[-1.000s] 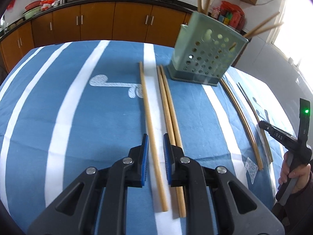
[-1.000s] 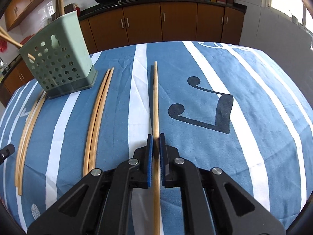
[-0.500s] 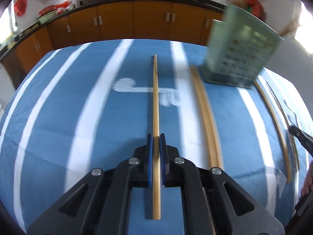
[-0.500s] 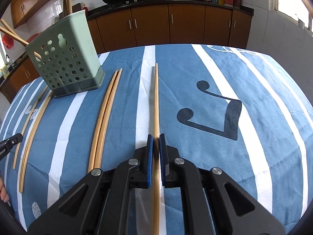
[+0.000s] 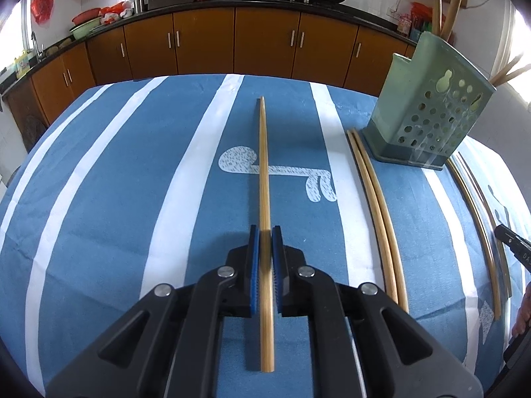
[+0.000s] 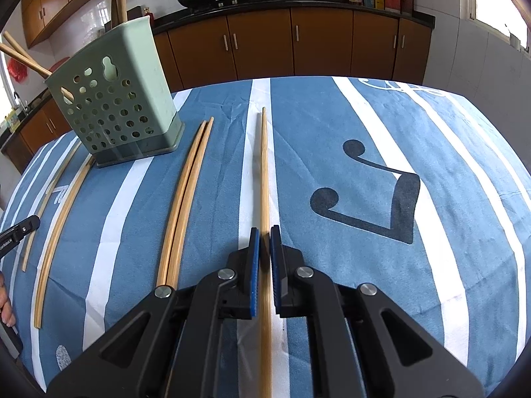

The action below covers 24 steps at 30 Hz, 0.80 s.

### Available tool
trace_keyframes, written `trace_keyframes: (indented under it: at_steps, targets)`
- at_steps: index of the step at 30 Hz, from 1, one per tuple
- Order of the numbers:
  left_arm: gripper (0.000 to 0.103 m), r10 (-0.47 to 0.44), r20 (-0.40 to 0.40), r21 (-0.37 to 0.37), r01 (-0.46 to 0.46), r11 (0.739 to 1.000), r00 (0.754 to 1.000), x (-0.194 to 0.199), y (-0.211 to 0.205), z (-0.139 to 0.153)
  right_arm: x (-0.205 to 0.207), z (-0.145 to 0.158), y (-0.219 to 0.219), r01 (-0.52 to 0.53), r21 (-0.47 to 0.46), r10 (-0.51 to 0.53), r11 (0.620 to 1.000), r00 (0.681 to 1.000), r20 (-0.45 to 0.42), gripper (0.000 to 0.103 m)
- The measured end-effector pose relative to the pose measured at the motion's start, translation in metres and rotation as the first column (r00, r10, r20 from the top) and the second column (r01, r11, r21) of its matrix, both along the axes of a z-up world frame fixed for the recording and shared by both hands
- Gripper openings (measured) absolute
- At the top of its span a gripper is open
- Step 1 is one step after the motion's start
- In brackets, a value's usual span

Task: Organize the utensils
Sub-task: 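Hold the grasped chopsticks and begin lifting them off the cloth with both grippers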

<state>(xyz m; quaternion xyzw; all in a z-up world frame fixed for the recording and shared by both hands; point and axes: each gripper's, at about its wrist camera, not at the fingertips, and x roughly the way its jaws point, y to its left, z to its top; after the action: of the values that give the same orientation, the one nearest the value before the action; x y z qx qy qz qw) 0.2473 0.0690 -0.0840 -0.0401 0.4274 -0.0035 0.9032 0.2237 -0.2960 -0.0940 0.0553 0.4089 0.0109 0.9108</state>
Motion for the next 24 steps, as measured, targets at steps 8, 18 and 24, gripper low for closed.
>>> trace_keyframes:
  at_steps: [8, 18, 24]
  targets:
    - [0.010, 0.000, 0.001, -0.019, 0.000, 1.000, 1.000, 0.0001, 0.0021, 0.0000, -0.0006, -0.0002, 0.0006, 0.000, -0.002, 0.000, 1.000, 1.000, 0.000, 0.008]
    - [0.010, 0.001, 0.002, -0.032, -0.001, 0.999, 1.000, -0.0004, 0.0031, -0.0005, -0.0006, -0.0001, 0.0004, 0.000, 0.000, 0.000, 1.000, 1.000, 0.001, 0.008]
    - [0.010, 0.001, 0.001, -0.033, -0.001, 0.999, 1.000, -0.0005, 0.0033, -0.0006, -0.0006, -0.0003, 0.0005, 0.000, 0.001, 0.000, 1.000, 1.000, 0.001, 0.008]
